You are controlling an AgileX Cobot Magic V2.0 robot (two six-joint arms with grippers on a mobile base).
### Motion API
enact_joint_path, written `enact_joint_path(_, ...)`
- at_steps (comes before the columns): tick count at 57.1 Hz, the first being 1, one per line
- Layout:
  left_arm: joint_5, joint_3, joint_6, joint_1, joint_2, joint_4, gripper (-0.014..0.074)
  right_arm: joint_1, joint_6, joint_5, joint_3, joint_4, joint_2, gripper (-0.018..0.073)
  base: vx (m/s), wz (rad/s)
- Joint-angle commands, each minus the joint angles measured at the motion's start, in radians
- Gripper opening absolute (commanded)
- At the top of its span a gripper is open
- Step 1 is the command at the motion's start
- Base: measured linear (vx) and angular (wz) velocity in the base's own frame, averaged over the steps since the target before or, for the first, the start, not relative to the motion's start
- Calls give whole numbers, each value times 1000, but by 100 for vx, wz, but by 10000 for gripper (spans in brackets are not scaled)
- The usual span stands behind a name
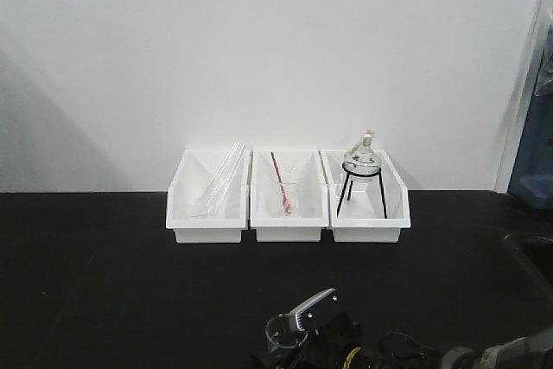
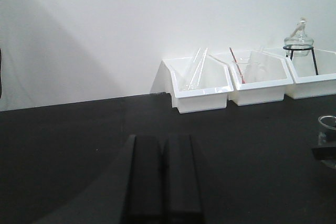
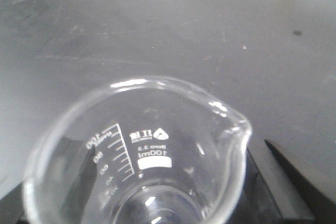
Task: Pick beaker and place in left cabinet
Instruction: 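Move the right gripper down around the clear glass beaker, then close the right gripper on the beaker and lift it up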
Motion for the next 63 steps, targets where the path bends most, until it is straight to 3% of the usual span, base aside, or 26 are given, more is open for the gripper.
enact_joint_path(1, -83, 16, -3, -2, -19, -7, 1, -1, 6, -79, -23, 10, -53, 586, 0, 0)
enact_joint_path(14, -83, 16, -3, -2, -19, -7, 1, -1, 15, -79, -23, 3, -58, 497, 0, 0)
enact_joint_path(24, -83, 16, -3, -2, -19, -7, 1, -1, 128, -50, -23, -32, -116, 343, 0, 0)
enact_joint_path(38, -83, 16, -3, -2, -19, -7, 1, 29, 131, 100, -23, -80, -280, 174, 0, 0)
enact_joint_path(54, -83, 16, -3, -2, -19, -7, 1, 103, 146, 196, -48, -77, -470, 158, 0, 0)
enact_joint_path(63, -83, 16, -3, -2, -19, -7, 1, 136, 269, 420, -177, -84, -536, 158, 0, 0)
